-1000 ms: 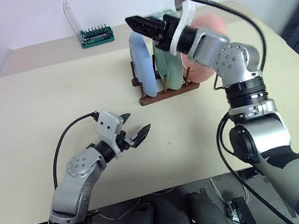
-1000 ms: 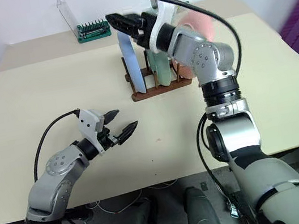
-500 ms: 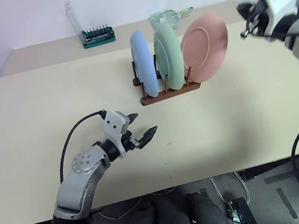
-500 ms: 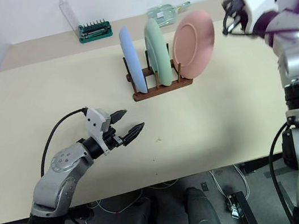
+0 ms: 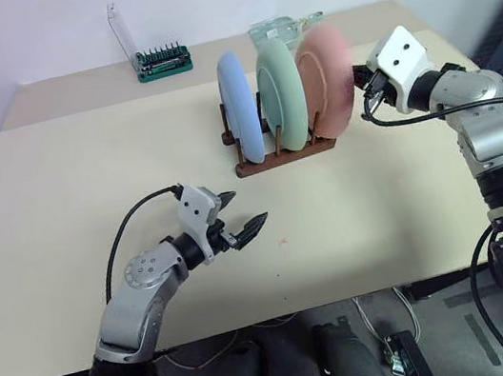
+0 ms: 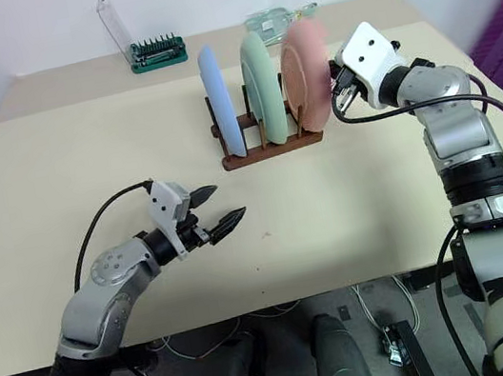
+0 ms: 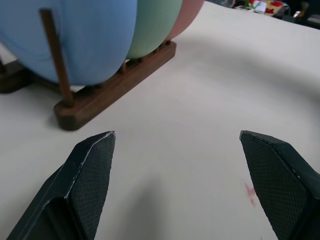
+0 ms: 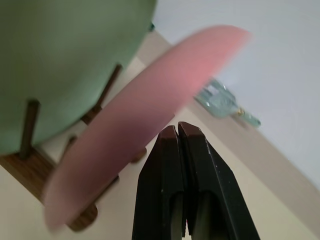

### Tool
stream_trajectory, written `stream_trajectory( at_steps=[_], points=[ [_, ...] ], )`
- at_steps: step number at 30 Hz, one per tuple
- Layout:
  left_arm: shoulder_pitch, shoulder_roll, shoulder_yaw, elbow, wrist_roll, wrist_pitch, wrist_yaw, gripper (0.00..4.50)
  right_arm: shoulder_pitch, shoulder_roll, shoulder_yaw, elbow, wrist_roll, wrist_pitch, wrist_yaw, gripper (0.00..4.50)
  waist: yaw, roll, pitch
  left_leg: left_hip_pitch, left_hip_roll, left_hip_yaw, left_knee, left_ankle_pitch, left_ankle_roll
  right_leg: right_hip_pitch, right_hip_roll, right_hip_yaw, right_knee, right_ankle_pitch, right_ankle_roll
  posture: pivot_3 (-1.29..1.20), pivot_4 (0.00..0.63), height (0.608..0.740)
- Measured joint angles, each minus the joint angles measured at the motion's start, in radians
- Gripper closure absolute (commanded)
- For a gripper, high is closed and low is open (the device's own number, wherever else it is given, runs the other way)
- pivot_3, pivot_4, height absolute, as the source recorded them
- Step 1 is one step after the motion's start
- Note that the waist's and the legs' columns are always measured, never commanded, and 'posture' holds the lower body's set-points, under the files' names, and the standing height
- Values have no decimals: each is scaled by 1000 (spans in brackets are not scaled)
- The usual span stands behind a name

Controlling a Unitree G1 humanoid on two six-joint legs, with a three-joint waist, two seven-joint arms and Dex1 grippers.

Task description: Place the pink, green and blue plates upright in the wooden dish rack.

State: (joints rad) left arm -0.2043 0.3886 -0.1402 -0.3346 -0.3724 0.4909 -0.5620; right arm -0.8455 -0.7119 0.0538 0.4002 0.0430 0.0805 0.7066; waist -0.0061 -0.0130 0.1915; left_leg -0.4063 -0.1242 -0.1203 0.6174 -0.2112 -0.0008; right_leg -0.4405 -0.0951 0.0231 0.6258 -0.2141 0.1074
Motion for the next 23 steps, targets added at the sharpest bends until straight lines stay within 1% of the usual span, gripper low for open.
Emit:
stream_trajectory(
  at_steps=[3, 6, 9, 13, 16, 19, 23],
  points=[
    [0, -3, 0, -1, 0, 0, 2, 401, 0, -2, -4, 14, -10, -1, -10, 4484, -1, 0, 0, 0, 0, 0, 0, 0, 0, 0, 0, 0, 0, 0, 0, 0, 150, 740],
    [0, -7, 3, 0, 13, -5, 16, 401, 0, -6, -20, 92, -28, -4, -37, 4484, -2, 0, 0, 0, 0, 0, 0, 0, 0, 0, 0, 0, 0, 0, 0, 0, 150, 740],
    [-6, 3, 21, 36, 70, -45, 62, 401, 3, -13, -29, 178, -38, -32, -44, 4484, -3, 0, 0, 0, 0, 0, 0, 0, 0, 0, 0, 0, 0, 0, 0, 0, 150, 740],
    [-13, 39, 103, 133, 148, -92, 140, 401, 20, -13, -63, 240, -18, -51, -21, 4484, -8, 0, 0, 1, 1, 1, -1, 0, 0, 0, 0, 0, 0, 0, 0, 0, 150, 740],
    [-2, 101, 220, 226, 181, -128, 192, 401, 67, -12, -88, 240, 21, -82, 32, 4484, -9, 0, 0, 1, 1, 1, -1, 0, 0, 0, 1, 0, 0, 0, 0, 0, 150, 740],
    [47, 153, 291, 253, 187, -141, 185, 401, 119, -2, -107, 240, 53, -87, 77, 4484, -7, 0, 0, 1, 0, 1, -1, 0, 0, 0, 0, 1, 0, 0, 0, 0, 150, 740],
    [111, 156, 332, 241, 160, -151, 145, 401, 156, 33, -139, 230, 129, -59, 134, 4484, -4, 0, 0, 1, 0, 1, 0, 0, 1, 0, 0, 0, 0, 1, 0, 0, 150, 740]
  ],
)
